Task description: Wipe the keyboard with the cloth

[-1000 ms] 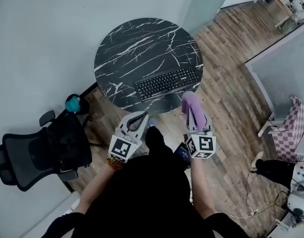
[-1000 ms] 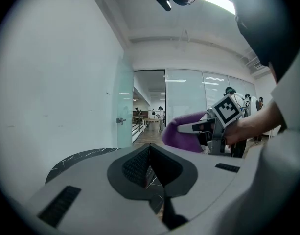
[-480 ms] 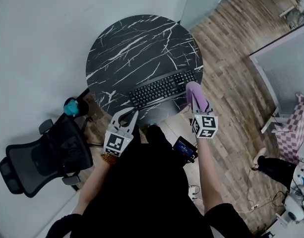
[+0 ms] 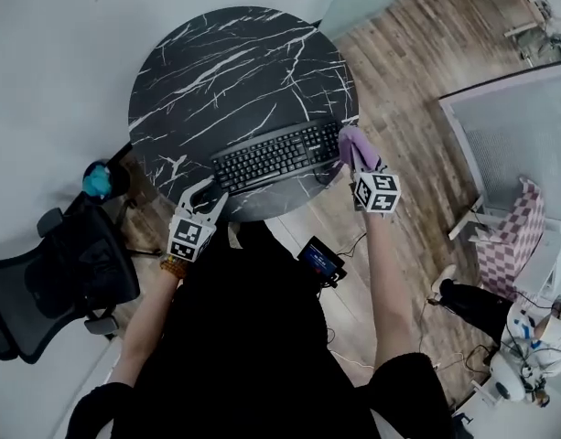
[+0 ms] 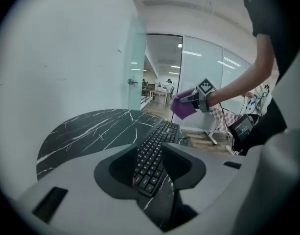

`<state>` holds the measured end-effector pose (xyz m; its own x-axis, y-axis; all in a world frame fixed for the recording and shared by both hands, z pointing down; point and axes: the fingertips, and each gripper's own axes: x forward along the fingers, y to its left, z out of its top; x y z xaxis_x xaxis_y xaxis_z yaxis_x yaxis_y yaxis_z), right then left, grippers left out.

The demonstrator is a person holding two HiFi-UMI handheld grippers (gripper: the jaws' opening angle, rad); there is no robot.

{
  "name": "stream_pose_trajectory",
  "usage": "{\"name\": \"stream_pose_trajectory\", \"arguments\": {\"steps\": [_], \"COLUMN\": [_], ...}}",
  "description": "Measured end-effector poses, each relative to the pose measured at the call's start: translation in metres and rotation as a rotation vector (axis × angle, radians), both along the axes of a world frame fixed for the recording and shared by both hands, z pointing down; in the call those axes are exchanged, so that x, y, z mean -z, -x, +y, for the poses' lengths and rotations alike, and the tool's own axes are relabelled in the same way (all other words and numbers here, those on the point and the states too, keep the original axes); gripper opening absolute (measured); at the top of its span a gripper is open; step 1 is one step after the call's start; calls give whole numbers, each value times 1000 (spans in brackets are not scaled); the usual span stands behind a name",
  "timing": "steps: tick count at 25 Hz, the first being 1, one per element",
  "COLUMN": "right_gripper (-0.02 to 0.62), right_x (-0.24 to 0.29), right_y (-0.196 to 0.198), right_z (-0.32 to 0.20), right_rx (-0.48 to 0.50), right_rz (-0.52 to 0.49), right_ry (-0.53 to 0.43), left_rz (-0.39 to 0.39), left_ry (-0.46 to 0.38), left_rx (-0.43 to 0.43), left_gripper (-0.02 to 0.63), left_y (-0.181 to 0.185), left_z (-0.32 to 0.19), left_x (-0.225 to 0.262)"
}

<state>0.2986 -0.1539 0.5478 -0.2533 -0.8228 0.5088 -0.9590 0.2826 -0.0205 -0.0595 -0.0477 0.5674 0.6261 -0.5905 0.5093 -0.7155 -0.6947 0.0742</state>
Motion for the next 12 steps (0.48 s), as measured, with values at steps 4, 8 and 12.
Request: {"name": "stream_pose_trajectory", "arguments": {"steps": [4,8,12], "right_gripper": [77,77,79], "right_x": [-24,-49,-74], "right_y": [-23,-46,-60], "right_z": [-30,-53,-68], "right_rx": [-16,-77,-104], "right_rz": [56,113,182], "right_ry": [44,97,157], "left_rz": [-62,-89,-65], "left_ry": [70,124,136], "left_rx": [-7,-21,-75], "left_gripper": [184,226,262], "left_y": [11,13,10], "left_z": [-3,-2,-2], "left_x": [-41,-69,-83]}}
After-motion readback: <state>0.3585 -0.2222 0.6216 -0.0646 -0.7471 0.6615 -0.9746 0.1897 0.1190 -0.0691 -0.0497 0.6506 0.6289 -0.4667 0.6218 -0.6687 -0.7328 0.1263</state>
